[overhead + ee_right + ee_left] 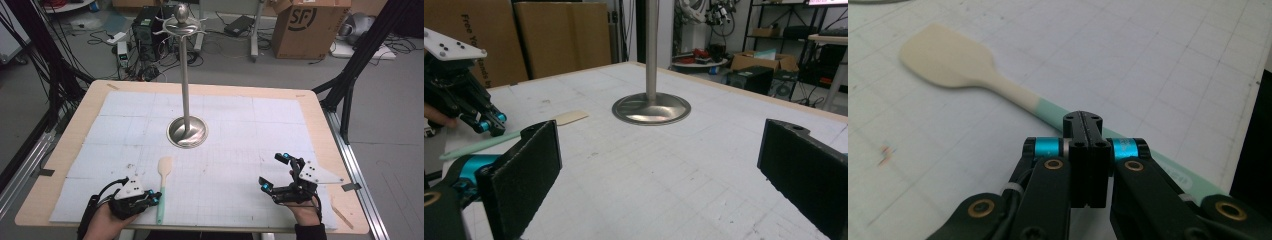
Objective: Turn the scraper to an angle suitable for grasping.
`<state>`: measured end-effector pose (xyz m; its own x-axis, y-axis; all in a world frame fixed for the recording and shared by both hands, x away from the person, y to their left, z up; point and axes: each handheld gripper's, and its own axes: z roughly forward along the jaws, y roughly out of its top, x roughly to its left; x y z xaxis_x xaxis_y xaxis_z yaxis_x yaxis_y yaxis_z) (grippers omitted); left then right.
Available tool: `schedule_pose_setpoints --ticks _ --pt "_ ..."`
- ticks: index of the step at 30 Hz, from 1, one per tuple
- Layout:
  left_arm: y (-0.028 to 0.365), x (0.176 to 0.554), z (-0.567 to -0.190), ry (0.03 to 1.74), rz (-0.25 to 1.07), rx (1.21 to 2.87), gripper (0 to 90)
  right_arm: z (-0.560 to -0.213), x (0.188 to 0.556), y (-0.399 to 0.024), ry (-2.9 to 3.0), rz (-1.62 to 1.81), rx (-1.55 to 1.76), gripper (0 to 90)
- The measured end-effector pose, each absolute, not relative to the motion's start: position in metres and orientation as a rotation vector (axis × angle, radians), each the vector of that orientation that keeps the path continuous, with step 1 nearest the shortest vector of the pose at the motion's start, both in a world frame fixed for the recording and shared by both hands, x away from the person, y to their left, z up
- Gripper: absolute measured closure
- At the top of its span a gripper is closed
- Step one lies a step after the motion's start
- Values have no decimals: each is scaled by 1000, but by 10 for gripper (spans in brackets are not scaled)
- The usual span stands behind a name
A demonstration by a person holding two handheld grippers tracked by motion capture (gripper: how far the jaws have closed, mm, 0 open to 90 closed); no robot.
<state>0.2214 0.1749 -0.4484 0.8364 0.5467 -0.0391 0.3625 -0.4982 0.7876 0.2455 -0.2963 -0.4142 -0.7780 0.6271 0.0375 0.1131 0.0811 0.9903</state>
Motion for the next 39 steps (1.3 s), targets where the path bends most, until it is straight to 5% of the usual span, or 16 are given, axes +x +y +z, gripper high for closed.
schedule_pose_setpoints --ticks 12,29,39 --pt "126 245 -449 629 232 2150 900 -413 245 -300 1960 1747 737 25" --pt "124 308 -441 689 330 2186 900 -413 245 -300 1954 1748 734 25" --pt "130 307 -443 691 365 2218 900 -414 248 -296 1967 1749 726 25"
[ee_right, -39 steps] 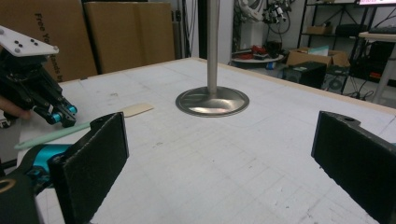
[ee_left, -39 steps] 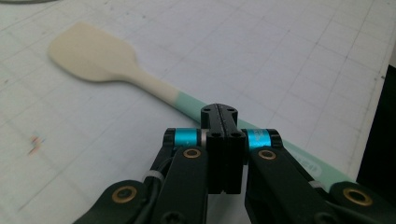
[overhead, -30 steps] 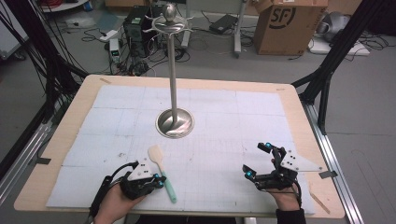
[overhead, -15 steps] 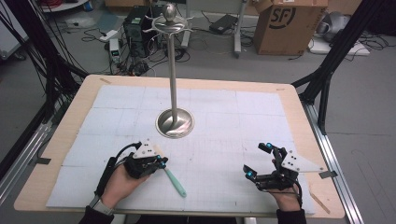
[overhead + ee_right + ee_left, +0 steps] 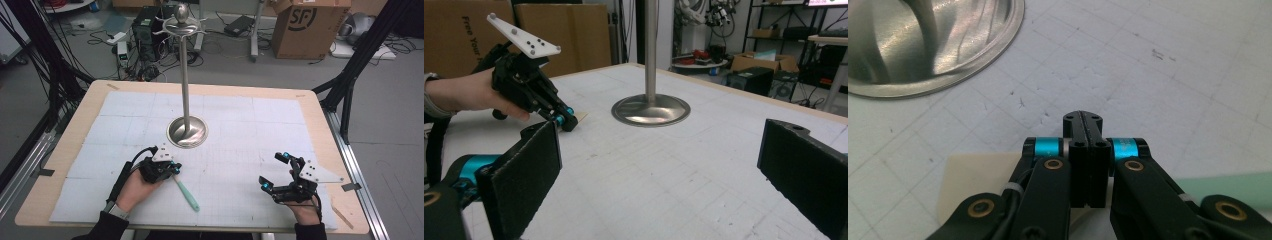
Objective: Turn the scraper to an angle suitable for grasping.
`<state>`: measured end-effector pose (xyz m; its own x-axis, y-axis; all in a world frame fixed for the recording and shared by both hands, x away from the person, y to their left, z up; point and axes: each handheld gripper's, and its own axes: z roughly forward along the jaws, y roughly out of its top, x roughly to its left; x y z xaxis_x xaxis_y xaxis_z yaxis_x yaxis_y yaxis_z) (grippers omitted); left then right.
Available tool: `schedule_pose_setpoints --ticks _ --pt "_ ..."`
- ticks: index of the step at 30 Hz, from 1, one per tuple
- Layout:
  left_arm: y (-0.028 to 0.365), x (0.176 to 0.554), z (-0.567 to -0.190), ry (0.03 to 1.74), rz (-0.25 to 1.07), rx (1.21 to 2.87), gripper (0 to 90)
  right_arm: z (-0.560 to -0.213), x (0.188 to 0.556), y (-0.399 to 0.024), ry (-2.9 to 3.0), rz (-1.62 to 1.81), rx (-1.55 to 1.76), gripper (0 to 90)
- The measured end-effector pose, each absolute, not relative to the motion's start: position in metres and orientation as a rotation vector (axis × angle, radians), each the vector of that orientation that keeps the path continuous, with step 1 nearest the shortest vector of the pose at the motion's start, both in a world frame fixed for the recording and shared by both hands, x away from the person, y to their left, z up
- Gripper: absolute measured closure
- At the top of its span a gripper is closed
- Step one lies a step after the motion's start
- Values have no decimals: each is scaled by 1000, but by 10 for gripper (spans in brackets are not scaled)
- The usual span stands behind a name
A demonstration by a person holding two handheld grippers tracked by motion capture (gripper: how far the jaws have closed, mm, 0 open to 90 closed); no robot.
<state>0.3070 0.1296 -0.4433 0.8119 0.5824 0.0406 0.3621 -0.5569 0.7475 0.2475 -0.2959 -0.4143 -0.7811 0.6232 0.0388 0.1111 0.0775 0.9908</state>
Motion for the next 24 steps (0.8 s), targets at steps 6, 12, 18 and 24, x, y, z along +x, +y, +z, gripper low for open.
schedule_pose_setpoints --ticks 6,12,18,24 --pt "139 299 -444 692 374 2215 900 -414 246 -297 1967 1751 733 25" --pt "152 287 -443 713 395 2220 900 -415 245 -299 1963 1745 733 25" --pt "164 271 -440 739 463 2249 900 -415 244 -299 1965 1743 741 25" --pt "189 258 -441 780 472 2233 900 -415 244 -297 1968 1736 734 25"
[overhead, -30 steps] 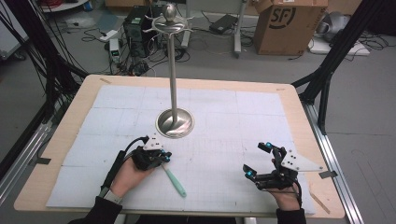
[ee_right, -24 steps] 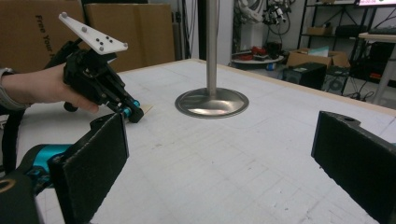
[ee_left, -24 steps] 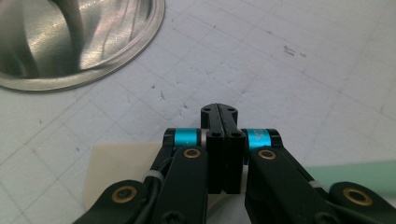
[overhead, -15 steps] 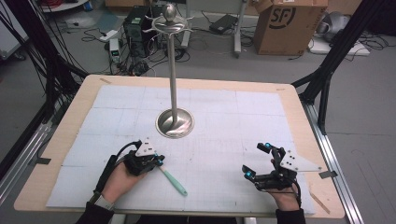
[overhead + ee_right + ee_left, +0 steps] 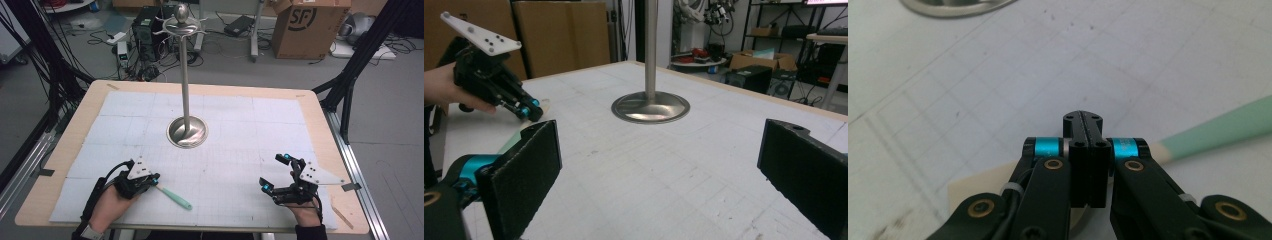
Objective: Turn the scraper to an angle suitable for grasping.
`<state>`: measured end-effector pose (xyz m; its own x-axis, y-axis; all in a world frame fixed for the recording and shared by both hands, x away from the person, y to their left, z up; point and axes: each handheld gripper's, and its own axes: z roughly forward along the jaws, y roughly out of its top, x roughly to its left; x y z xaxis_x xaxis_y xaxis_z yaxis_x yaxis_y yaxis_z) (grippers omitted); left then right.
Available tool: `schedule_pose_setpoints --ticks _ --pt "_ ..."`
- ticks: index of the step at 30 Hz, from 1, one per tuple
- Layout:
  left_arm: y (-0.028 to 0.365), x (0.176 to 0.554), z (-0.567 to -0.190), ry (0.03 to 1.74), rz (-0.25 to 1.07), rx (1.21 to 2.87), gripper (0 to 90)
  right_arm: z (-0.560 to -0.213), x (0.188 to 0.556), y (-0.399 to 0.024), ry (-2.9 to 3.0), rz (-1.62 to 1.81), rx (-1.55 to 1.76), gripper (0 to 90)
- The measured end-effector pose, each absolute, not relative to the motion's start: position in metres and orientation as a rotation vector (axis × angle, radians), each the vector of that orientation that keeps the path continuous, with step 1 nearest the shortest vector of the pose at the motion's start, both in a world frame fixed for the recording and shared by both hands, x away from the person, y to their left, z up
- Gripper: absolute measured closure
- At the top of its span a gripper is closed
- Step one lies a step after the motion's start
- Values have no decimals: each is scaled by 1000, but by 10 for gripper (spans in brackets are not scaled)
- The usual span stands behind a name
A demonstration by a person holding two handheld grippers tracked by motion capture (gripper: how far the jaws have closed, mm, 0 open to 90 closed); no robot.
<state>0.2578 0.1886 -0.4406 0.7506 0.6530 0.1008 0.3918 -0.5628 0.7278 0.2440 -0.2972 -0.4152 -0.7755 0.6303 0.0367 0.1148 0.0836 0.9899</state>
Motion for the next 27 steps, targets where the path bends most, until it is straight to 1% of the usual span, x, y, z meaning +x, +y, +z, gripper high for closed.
schedule_pose_setpoints --ticks 6,9,11,16,21,27 --pt "218 241 -441 842 475 2200 900 -416 245 -294 1978 1734 737 25" --pt "226 236 -443 850 470 2176 900 -416 246 -293 1981 1730 731 25" --pt "226 236 -442 865 455 2158 900 -417 246 -292 1988 1729 738 25" --pt "221 229 -427 806 442 2063 900 -416 247 -290 1992 1729 727 25" --pt "213 208 -424 720 425 2086 900 -415 249 -292 1984 1733 730 25" --pt "210 187 -432 679 391 2080 900 -416 248 -290 1990 1726 725 25"
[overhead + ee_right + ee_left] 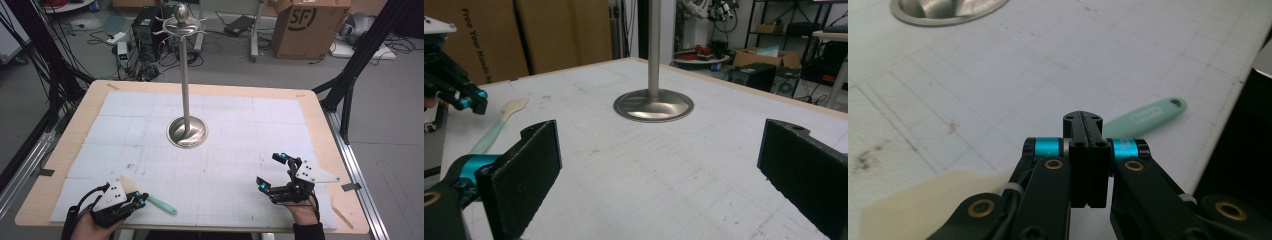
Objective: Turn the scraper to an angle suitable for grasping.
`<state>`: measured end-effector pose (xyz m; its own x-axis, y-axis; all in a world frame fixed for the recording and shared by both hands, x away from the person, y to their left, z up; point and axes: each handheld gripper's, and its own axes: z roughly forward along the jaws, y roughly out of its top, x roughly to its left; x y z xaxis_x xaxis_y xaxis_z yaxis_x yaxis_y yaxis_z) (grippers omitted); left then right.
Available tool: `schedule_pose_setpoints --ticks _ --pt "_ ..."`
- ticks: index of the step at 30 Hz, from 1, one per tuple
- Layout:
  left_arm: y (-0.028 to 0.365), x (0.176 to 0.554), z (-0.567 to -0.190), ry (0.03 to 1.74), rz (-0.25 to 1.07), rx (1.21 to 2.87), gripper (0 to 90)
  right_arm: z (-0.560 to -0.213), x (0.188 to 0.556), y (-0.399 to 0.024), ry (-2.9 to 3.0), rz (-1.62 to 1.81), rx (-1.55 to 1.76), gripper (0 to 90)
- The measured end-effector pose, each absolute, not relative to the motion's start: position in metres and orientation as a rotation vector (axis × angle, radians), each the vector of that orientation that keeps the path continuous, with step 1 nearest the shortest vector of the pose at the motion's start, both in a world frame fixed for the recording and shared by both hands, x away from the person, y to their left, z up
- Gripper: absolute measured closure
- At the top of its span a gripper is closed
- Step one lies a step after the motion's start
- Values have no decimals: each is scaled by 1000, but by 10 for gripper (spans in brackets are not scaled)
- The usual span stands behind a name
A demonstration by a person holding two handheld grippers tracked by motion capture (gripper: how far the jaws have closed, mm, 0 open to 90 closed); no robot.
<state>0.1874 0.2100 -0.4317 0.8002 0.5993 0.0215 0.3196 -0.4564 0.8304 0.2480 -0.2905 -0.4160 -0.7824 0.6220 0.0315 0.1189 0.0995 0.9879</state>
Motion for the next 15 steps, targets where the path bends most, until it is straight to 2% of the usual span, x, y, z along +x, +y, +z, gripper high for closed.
schedule_pose_setpoints --ticks 11,15 --pt "182 186 -442 597 300 2143 900 -416 248 -289 1995 1728 731 25" --pt "173 190 -446 587 312 2184 900 -416 248 -290 1992 1730 722 25"
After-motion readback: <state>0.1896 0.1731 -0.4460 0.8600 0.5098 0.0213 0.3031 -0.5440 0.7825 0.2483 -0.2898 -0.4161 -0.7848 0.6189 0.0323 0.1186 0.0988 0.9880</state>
